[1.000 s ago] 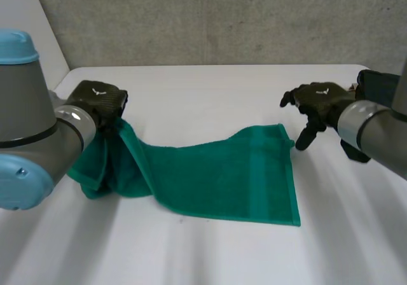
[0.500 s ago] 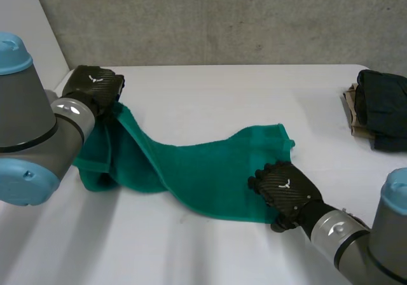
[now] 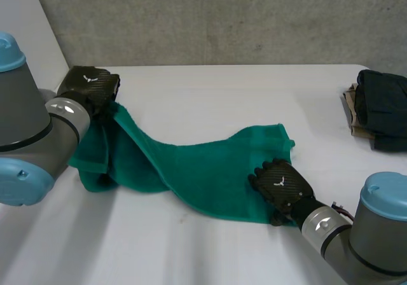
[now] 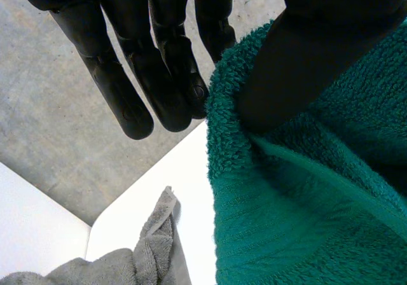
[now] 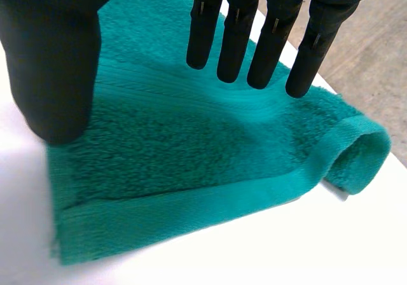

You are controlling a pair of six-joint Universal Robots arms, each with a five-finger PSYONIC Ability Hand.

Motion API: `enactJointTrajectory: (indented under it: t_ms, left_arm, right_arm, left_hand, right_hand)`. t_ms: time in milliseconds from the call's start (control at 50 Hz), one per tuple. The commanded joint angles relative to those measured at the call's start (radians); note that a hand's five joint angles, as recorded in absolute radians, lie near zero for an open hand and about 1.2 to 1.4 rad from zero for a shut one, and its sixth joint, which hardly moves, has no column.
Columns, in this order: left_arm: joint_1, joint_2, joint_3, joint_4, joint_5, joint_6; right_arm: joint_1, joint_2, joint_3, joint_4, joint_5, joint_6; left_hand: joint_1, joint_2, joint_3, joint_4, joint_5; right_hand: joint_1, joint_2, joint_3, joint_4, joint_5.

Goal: Fold the laundry.

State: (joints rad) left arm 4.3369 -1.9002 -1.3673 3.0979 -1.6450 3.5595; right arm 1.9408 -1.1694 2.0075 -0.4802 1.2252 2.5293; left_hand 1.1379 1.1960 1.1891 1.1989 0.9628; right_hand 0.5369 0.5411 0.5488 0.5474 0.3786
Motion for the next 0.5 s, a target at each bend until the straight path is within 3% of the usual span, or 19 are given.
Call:
enactJointTrajectory:
  t_ms: [20,280,360,400,500]
  left_arm:
    - [0.001,0.007,-0.003,-0.001,0.001,-0.001]
    - [0.006,0.020,-0.026,-0.001,0.001,-0.002]
    - [0.009,0.021,-0.032,-0.001,0.001,-0.002]
    - [0.009,0.027,-0.038,-0.002,0.001,-0.002]
    - [0.013,0.058,-0.062,-0.016,-0.001,-0.004]
  right_arm:
    - [-0.002,0.011,-0.039,-0.015,0.022,-0.003]
    - [-0.003,0.071,-0.127,-0.023,0.034,-0.026]
    - [-0.005,0.068,-0.151,-0.037,0.043,-0.030]
    - [-0.003,0.059,-0.167,-0.047,0.056,-0.030]
    - [-0.006,-0.030,-0.207,-0.018,0.105,-0.011]
  left_hand:
    - [0.258,0.200,0.207,0.197,0.259]
    - [0.258,0.200,0.207,0.197,0.259]
    - [0.258,0.200,0.207,0.197,0.259]
    - [0.258,0.200,0.207,0.197,0.259]
    - [0.258,0.200,0.207,0.197,0.259]
  right_hand:
    - [0.110,0.106,0.098,0.100,0.094]
    - [0.207,0.203,0.195,0.196,0.191]
    - [0.520,0.516,0.508,0.510,0.504]
    - [0.858,0.853,0.846,0.847,0.841]
    - [0.859,0.855,0.847,0.849,0.843]
